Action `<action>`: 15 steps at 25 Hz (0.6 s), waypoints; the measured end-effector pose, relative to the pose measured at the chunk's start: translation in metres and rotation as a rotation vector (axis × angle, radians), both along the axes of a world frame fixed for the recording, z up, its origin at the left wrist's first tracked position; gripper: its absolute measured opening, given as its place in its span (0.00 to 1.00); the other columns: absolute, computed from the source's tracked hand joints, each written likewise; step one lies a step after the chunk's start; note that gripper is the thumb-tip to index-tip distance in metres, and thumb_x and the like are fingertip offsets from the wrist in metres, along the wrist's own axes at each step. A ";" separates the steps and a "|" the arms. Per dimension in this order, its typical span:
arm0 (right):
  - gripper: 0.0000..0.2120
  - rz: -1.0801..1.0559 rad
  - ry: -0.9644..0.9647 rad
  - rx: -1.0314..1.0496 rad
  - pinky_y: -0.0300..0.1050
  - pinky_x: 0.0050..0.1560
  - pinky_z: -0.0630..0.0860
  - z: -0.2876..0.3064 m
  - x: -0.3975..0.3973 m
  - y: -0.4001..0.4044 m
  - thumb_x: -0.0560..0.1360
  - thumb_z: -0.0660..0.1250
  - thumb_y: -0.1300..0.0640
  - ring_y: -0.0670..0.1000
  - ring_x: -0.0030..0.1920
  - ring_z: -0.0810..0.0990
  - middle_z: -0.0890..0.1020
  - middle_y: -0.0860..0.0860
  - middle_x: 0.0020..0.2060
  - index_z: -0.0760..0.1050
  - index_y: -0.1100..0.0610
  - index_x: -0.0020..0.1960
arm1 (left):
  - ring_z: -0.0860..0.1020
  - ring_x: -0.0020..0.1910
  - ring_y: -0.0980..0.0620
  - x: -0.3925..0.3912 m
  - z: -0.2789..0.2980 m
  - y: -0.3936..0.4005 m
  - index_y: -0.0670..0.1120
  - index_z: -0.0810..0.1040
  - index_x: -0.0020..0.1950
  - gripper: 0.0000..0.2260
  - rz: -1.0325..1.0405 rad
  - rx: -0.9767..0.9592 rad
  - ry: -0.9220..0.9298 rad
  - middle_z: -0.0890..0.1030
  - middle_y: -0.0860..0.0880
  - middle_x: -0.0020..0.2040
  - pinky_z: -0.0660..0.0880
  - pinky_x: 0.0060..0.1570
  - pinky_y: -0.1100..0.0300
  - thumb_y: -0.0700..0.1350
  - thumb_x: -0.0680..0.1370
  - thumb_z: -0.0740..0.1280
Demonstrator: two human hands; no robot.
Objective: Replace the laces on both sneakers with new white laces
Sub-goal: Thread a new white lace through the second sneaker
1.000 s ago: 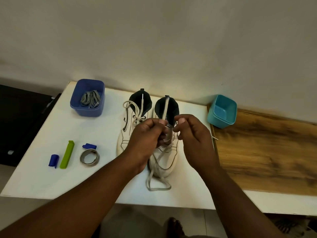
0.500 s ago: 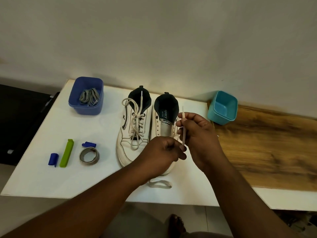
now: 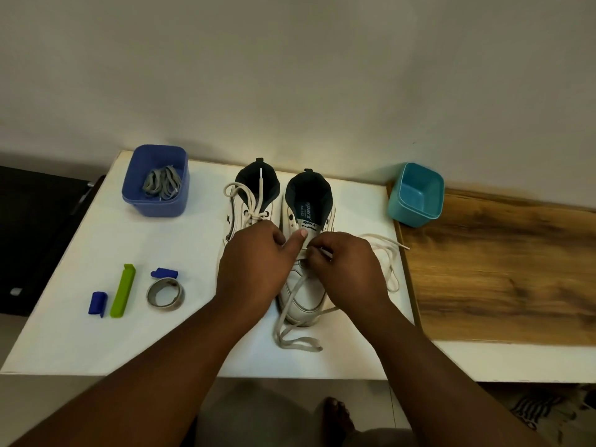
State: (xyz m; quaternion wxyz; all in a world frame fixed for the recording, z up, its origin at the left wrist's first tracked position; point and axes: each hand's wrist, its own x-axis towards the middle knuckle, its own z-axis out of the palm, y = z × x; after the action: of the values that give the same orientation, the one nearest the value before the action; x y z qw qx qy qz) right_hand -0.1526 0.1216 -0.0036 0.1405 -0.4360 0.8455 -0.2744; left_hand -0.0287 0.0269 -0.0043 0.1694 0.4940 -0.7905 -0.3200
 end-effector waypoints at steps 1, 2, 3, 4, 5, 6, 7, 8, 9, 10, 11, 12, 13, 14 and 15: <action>0.07 0.012 0.018 0.028 0.46 0.44 0.80 -0.002 0.001 -0.002 0.78 0.67 0.50 0.45 0.41 0.80 0.84 0.44 0.40 0.84 0.47 0.47 | 0.78 0.39 0.56 -0.001 -0.003 -0.001 0.53 0.79 0.43 0.19 0.002 -0.012 -0.029 0.80 0.56 0.37 0.74 0.41 0.58 0.68 0.77 0.64; 0.08 0.028 0.006 0.030 0.49 0.43 0.80 -0.005 0.001 -0.003 0.78 0.66 0.49 0.46 0.41 0.80 0.84 0.44 0.40 0.84 0.47 0.47 | 0.78 0.40 0.55 -0.001 -0.004 -0.002 0.53 0.80 0.44 0.18 0.000 -0.022 -0.043 0.81 0.55 0.39 0.76 0.43 0.57 0.67 0.77 0.65; 0.08 0.043 -0.029 0.008 0.50 0.44 0.80 -0.007 0.001 -0.004 0.77 0.66 0.49 0.46 0.41 0.81 0.83 0.44 0.40 0.84 0.47 0.47 | 0.79 0.41 0.54 -0.002 -0.005 -0.004 0.53 0.81 0.45 0.16 -0.011 -0.022 -0.043 0.82 0.55 0.39 0.77 0.44 0.57 0.65 0.77 0.66; 0.08 0.057 -0.065 -0.024 0.51 0.44 0.80 -0.009 0.000 -0.004 0.76 0.66 0.50 0.46 0.42 0.81 0.83 0.44 0.40 0.84 0.47 0.47 | 0.79 0.39 0.54 -0.002 -0.004 -0.006 0.52 0.83 0.44 0.14 -0.027 -0.021 -0.026 0.82 0.54 0.39 0.77 0.43 0.57 0.62 0.78 0.67; 0.07 0.069 -0.084 -0.049 0.51 0.46 0.79 -0.010 -0.001 -0.004 0.76 0.67 0.51 0.46 0.43 0.81 0.83 0.44 0.40 0.84 0.48 0.46 | 0.79 0.37 0.55 -0.001 -0.003 -0.006 0.51 0.83 0.42 0.13 -0.046 -0.016 -0.006 0.82 0.54 0.37 0.77 0.41 0.56 0.59 0.78 0.67; 0.06 0.075 -0.083 -0.064 0.50 0.47 0.79 -0.011 -0.001 -0.005 0.77 0.68 0.53 0.45 0.44 0.80 0.82 0.44 0.41 0.84 0.48 0.46 | 0.78 0.35 0.55 -0.001 -0.002 -0.007 0.50 0.83 0.39 0.12 -0.069 -0.011 0.010 0.81 0.53 0.34 0.76 0.39 0.56 0.55 0.78 0.67; 0.05 0.076 -0.068 -0.067 0.49 0.47 0.78 -0.012 -0.001 -0.005 0.78 0.69 0.54 0.45 0.45 0.79 0.81 0.45 0.42 0.84 0.48 0.46 | 0.77 0.33 0.56 0.000 -0.002 -0.009 0.50 0.82 0.38 0.12 -0.088 0.004 0.020 0.80 0.52 0.32 0.74 0.37 0.56 0.52 0.78 0.68; 0.05 0.074 -0.050 -0.057 0.48 0.48 0.77 -0.012 -0.001 -0.006 0.79 0.69 0.54 0.45 0.45 0.78 0.80 0.46 0.43 0.84 0.48 0.47 | 0.77 0.33 0.56 0.001 -0.004 -0.012 0.49 0.82 0.37 0.11 -0.102 0.031 0.029 0.79 0.52 0.32 0.72 0.36 0.57 0.50 0.78 0.68; 0.06 0.064 -0.040 -0.043 0.46 0.47 0.76 -0.012 -0.001 -0.006 0.80 0.68 0.53 0.45 0.45 0.77 0.78 0.47 0.44 0.84 0.48 0.48 | 0.77 0.33 0.56 0.002 -0.005 -0.015 0.49 0.83 0.38 0.11 -0.113 0.063 0.041 0.79 0.52 0.32 0.72 0.36 0.58 0.50 0.78 0.68; 0.06 0.052 -0.037 -0.034 0.45 0.46 0.75 -0.012 -0.001 -0.006 0.80 0.68 0.53 0.45 0.45 0.76 0.76 0.48 0.44 0.84 0.48 0.48 | 0.78 0.33 0.56 0.003 -0.007 -0.018 0.49 0.84 0.39 0.10 -0.122 0.091 0.055 0.80 0.51 0.32 0.73 0.36 0.58 0.50 0.78 0.68; 0.06 0.042 -0.032 -0.028 0.44 0.46 0.74 -0.012 0.000 -0.007 0.81 0.68 0.52 0.45 0.44 0.76 0.74 0.48 0.45 0.84 0.48 0.49 | 0.78 0.34 0.56 0.004 -0.007 -0.019 0.50 0.84 0.39 0.11 -0.131 0.113 0.064 0.81 0.52 0.32 0.73 0.37 0.59 0.50 0.79 0.68; 0.06 0.036 -0.013 -0.019 0.44 0.45 0.74 -0.013 0.001 -0.007 0.81 0.68 0.52 0.46 0.44 0.75 0.73 0.48 0.45 0.84 0.47 0.50 | 0.78 0.33 0.56 0.005 -0.008 -0.019 0.50 0.84 0.39 0.11 -0.142 0.128 0.070 0.81 0.52 0.32 0.73 0.36 0.59 0.50 0.79 0.68; 0.06 0.037 0.023 -0.008 0.44 0.44 0.75 -0.014 0.003 -0.008 0.81 0.68 0.52 0.47 0.44 0.75 0.72 0.48 0.45 0.84 0.47 0.51 | 0.79 0.33 0.56 0.005 -0.008 -0.018 0.51 0.84 0.39 0.11 -0.153 0.140 0.069 0.81 0.52 0.32 0.72 0.36 0.60 0.51 0.79 0.67; 0.06 0.044 0.060 0.000 0.45 0.44 0.75 -0.015 0.005 -0.009 0.81 0.67 0.51 0.47 0.44 0.75 0.72 0.48 0.45 0.84 0.47 0.51 | 0.79 0.33 0.56 0.005 -0.009 -0.018 0.51 0.84 0.39 0.11 -0.161 0.150 0.068 0.81 0.52 0.31 0.72 0.36 0.60 0.50 0.79 0.67; 0.07 0.049 0.080 -0.002 0.46 0.43 0.76 -0.015 0.007 -0.010 0.81 0.67 0.51 0.48 0.44 0.75 0.72 0.48 0.45 0.84 0.47 0.51 | 0.79 0.33 0.55 0.004 -0.010 -0.019 0.50 0.84 0.39 0.12 -0.165 0.157 0.072 0.81 0.52 0.31 0.74 0.37 0.59 0.50 0.79 0.67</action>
State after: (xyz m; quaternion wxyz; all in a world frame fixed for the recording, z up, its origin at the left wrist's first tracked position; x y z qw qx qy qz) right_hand -0.1458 0.1112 -0.0191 0.1129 -0.4671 0.8393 -0.2542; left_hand -0.0244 0.0080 -0.0142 0.1317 0.4269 -0.7944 -0.4114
